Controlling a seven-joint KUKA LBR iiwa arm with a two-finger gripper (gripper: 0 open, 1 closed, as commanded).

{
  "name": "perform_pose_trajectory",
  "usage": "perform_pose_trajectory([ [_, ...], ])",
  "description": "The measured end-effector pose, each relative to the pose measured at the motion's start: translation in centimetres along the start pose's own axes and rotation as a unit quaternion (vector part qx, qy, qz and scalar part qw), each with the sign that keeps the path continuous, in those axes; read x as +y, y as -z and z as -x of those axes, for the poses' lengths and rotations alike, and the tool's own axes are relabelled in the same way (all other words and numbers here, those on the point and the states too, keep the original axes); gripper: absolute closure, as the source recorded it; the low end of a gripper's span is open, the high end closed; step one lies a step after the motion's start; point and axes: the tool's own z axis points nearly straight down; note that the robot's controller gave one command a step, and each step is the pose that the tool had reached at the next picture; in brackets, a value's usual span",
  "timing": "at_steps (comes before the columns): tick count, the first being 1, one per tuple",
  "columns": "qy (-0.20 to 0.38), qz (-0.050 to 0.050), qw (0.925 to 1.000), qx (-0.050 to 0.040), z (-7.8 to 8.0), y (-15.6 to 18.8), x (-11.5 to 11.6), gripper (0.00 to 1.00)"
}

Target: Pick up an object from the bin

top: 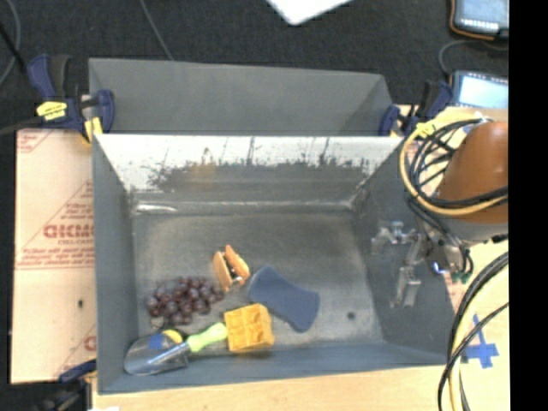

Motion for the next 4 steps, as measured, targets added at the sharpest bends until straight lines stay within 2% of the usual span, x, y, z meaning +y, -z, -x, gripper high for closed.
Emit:
perform_pose_trajectory([
  [1,-0.026,0.000,0.9997,0.0001,-0.6,-6.8,7.0,0.00],
  [2,-0.036,0.001,0.9994,0.0027,-0.1,-6.5,9.4,0.00],
  [3,-0.056,0.001,0.9984,-0.0003,-1.4,-4.9,14.6,0.00],
  [4,-0.062,0.001,0.9981,0.0006,-2.5,-6.8,16.4,0.00],
])
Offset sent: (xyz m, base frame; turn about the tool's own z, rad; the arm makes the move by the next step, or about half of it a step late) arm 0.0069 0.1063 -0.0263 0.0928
